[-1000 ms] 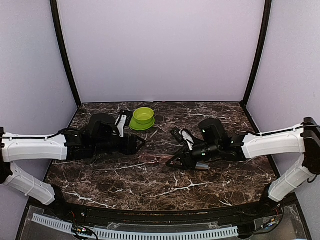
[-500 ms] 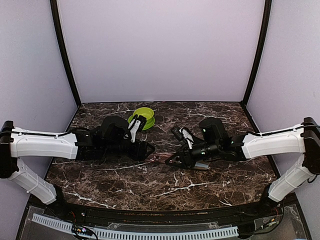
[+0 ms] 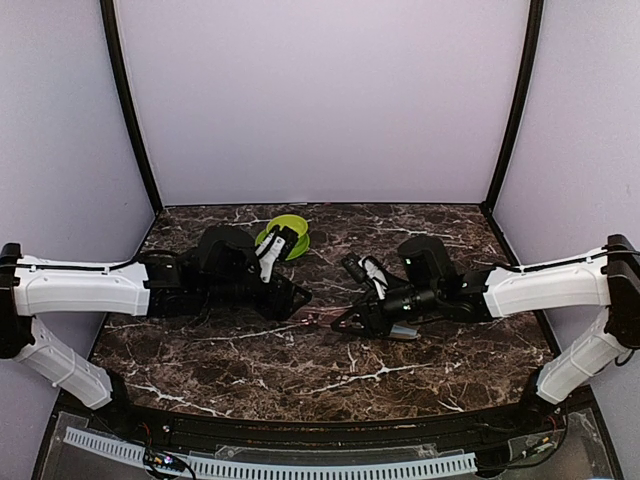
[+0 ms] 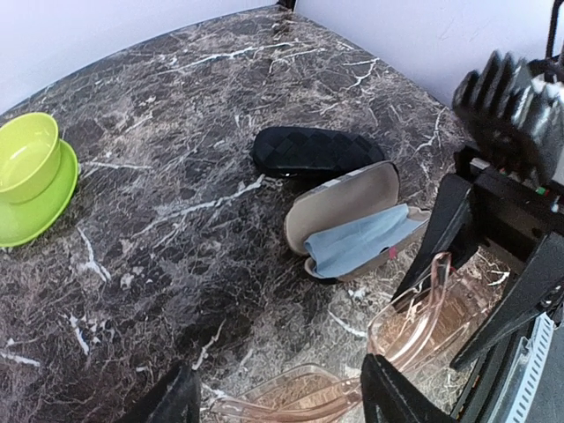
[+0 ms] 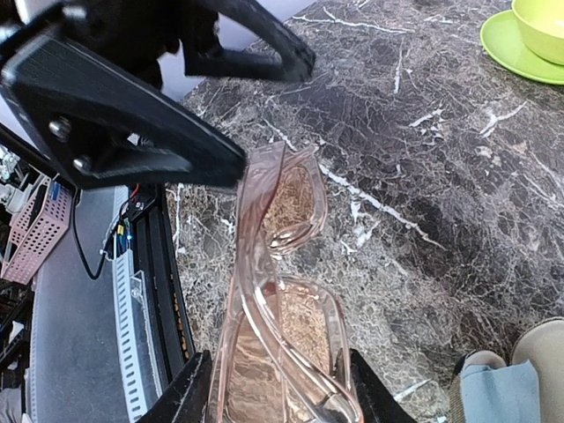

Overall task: Organize the sunglasses
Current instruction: Close the right temple of the sunglasses, then pass from the right arm to the left

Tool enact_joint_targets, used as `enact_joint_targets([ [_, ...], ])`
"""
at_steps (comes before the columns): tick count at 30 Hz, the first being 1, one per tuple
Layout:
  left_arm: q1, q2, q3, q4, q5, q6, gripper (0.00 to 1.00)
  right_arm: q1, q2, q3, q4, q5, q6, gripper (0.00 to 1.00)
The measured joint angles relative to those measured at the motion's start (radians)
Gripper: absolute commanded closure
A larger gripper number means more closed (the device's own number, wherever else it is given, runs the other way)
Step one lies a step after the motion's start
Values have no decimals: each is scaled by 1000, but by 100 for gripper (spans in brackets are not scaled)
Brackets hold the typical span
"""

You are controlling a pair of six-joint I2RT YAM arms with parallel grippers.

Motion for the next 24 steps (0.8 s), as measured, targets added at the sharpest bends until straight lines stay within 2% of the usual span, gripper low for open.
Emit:
enact_joint_targets([
  [7,-2,-25,44,-16,98,96,37,0,-2,0,-66,-12,-39,71],
  [11,-2,-39,45,-40,180,172,33,0,-8,0,-96,-28,-28,72],
  [15,-3,-61,41,-63,240,283,28,0,-11,19,-126,-40,15,73],
  [24,-19,-150,-56,-69,294,556,26,-19,-11,53,-160,-122,212,73],
])
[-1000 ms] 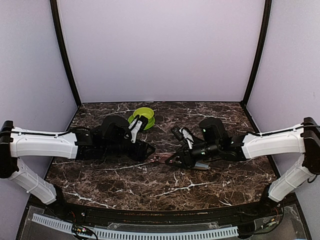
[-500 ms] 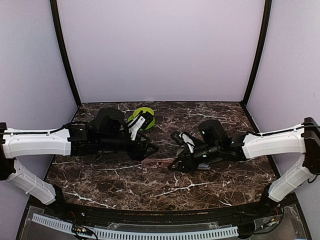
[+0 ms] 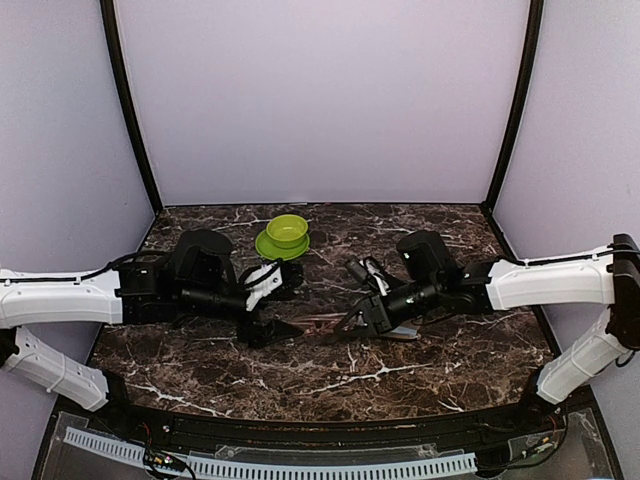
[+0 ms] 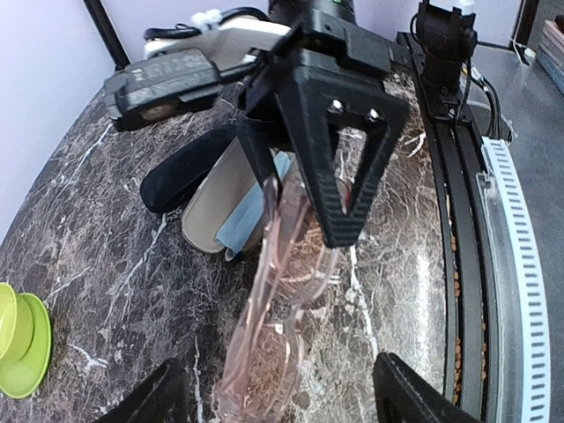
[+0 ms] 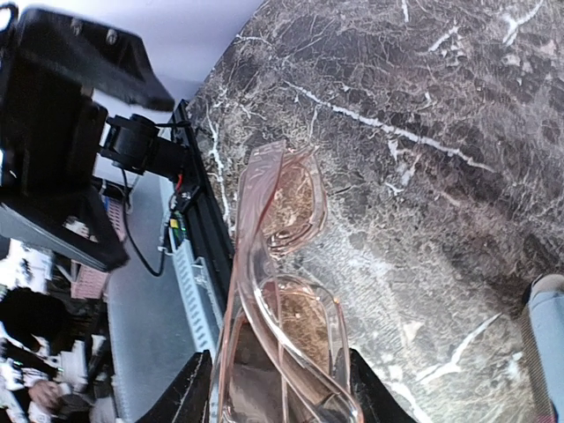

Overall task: Organize the sunglasses
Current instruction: Pass from the right arm to the left

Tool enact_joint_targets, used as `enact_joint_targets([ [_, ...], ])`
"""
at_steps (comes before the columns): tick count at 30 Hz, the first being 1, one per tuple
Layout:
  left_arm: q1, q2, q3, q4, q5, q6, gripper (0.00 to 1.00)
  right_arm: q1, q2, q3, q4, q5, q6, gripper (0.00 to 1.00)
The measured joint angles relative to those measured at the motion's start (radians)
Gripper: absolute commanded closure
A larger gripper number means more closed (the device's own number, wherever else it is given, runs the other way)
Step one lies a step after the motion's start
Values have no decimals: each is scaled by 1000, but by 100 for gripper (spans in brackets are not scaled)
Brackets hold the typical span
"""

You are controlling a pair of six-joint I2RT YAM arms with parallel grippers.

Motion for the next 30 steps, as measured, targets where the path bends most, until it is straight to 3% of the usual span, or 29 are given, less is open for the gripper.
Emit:
enact_joint_targets([
  [11,-26,3,-34,-5,-1,172,21,-24,0,-3,42,-117,200,72],
  [30,-120,202,17,74,-240,279,26,-25,45,-27,127,-172,293,73],
])
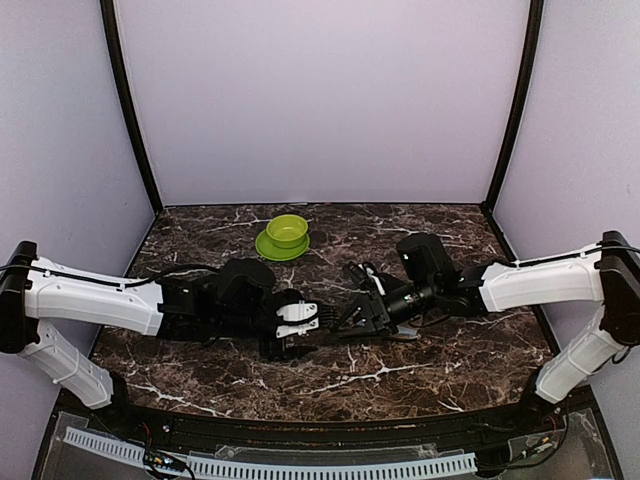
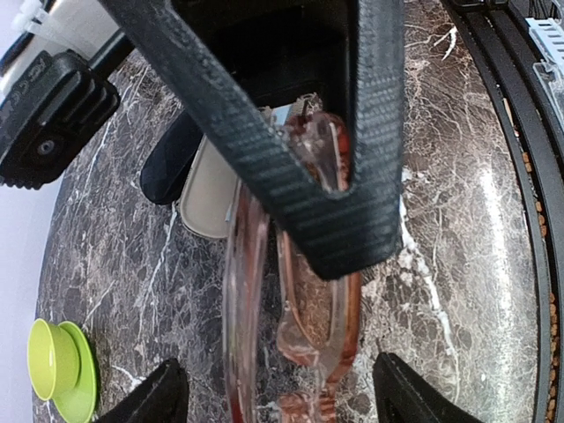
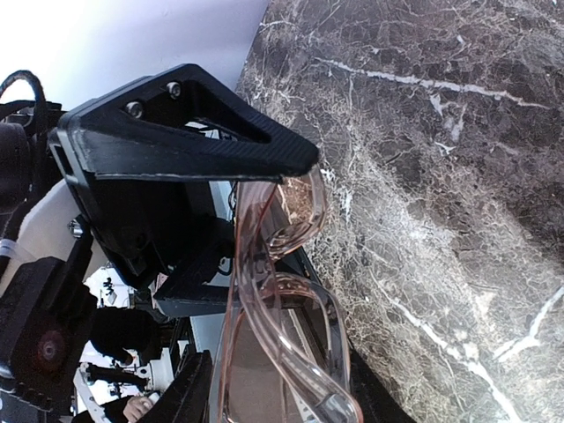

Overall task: Organize the sunglasses
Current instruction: Pass from the right arm to the left

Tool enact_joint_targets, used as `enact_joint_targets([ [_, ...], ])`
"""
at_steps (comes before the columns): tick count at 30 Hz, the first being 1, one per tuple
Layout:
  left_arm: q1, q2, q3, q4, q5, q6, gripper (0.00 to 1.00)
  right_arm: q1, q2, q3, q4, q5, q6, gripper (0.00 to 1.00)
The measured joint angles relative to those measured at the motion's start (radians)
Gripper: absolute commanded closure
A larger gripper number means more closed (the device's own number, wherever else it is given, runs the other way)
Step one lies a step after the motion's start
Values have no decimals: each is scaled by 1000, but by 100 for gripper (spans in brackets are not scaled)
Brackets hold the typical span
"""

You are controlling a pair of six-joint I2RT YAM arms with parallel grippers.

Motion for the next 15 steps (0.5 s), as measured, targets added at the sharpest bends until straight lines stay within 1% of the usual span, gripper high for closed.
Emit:
enact_joint_targets([
  [5,-7,0,2,10,-30,5,37,0,10,-8,11,-4,5,73],
  [6,-8,0,2,11,-37,6,38,0,10,-8,12,-5,6,73],
  [15,-8,-1,-9,18,-56,15,56,0,11,-10,29,-6,20,72],
])
